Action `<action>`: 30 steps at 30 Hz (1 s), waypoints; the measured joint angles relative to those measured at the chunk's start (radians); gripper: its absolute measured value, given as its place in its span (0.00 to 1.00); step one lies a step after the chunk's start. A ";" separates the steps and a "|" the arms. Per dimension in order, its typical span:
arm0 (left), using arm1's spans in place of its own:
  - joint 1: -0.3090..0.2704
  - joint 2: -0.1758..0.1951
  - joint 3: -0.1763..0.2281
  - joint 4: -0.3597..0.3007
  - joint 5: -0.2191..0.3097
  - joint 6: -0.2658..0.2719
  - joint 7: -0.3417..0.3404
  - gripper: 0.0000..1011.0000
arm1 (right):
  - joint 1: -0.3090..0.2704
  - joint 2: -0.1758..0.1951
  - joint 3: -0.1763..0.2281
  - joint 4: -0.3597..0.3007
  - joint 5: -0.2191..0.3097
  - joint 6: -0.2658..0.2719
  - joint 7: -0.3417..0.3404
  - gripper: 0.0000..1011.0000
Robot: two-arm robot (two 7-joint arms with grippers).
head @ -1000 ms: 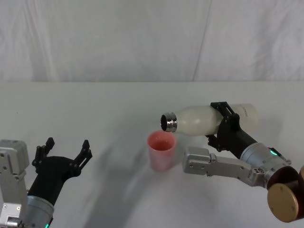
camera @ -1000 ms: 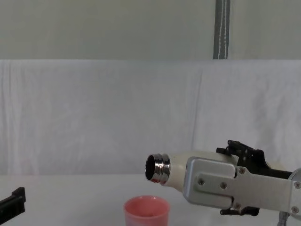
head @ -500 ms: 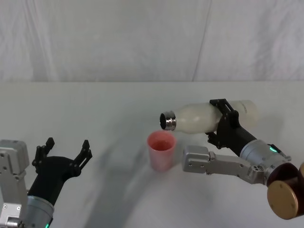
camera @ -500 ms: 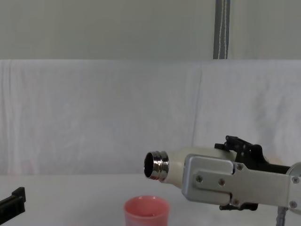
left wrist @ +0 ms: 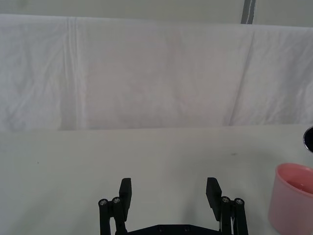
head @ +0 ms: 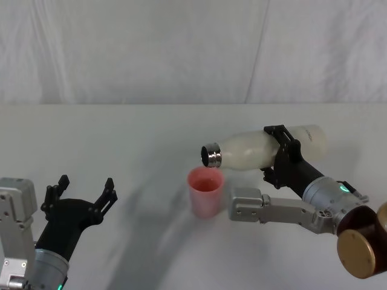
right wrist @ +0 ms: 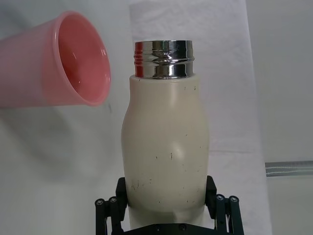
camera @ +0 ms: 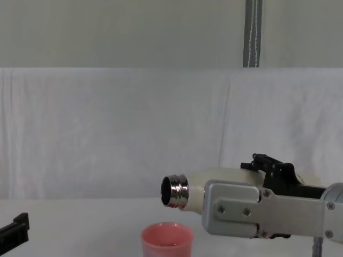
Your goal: Grasp the thermos with one hand and pour water into the cup lid.
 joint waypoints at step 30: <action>0.000 0.000 0.000 0.000 0.000 0.000 0.000 0.99 | 0.012 0.017 -0.025 -0.023 -0.081 0.047 0.034 0.94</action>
